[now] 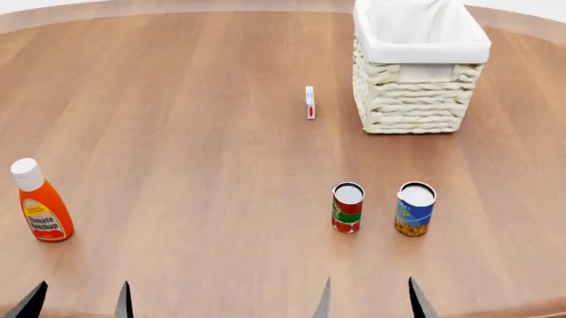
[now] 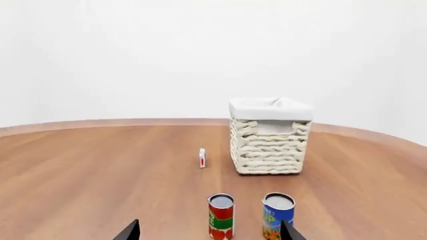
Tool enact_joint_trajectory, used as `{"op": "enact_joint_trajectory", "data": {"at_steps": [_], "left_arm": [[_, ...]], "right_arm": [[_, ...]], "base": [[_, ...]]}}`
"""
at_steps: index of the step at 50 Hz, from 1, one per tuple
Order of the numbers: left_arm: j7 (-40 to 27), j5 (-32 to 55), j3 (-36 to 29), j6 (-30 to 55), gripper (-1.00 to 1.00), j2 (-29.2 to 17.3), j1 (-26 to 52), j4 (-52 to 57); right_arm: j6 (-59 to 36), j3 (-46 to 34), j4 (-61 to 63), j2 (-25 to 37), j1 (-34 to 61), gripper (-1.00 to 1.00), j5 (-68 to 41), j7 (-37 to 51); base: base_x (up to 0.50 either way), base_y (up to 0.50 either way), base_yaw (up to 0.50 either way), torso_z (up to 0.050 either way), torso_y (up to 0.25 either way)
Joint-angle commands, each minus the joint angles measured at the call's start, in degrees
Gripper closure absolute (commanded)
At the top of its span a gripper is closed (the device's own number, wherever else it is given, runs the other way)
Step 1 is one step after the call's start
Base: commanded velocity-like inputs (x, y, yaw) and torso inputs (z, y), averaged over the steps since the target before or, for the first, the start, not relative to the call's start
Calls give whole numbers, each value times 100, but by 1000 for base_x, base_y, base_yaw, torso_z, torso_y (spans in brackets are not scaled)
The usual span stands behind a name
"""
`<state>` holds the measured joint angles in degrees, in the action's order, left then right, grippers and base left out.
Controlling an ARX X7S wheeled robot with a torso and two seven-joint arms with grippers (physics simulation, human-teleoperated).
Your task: Pick up the ketchup, and put it in the basket.
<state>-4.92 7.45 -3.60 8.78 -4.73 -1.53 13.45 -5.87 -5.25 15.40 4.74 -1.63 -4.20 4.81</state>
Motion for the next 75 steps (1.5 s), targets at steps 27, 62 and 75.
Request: {"op": "enact_joint_trajectory", "data": {"at_steps": [27,62,75], "left_arm": [[-501,21,105,1432,-100,-338,-60,3024],[-797,169,91,1479,-100,-483,-69,3184],[-861,216,44,1453,-100,-529,-70,3178]], "right_arm": [[-1888,54,3652,354,267,-100,-363,307],[-1843,-36,3528,523,261,-100,-523,531],[-1808,-75,3500,578,258,-100,-564,592]], "base": [[0,0,0,0,0],[300,0,0,0,0],[500,0,0,0,0]]}}
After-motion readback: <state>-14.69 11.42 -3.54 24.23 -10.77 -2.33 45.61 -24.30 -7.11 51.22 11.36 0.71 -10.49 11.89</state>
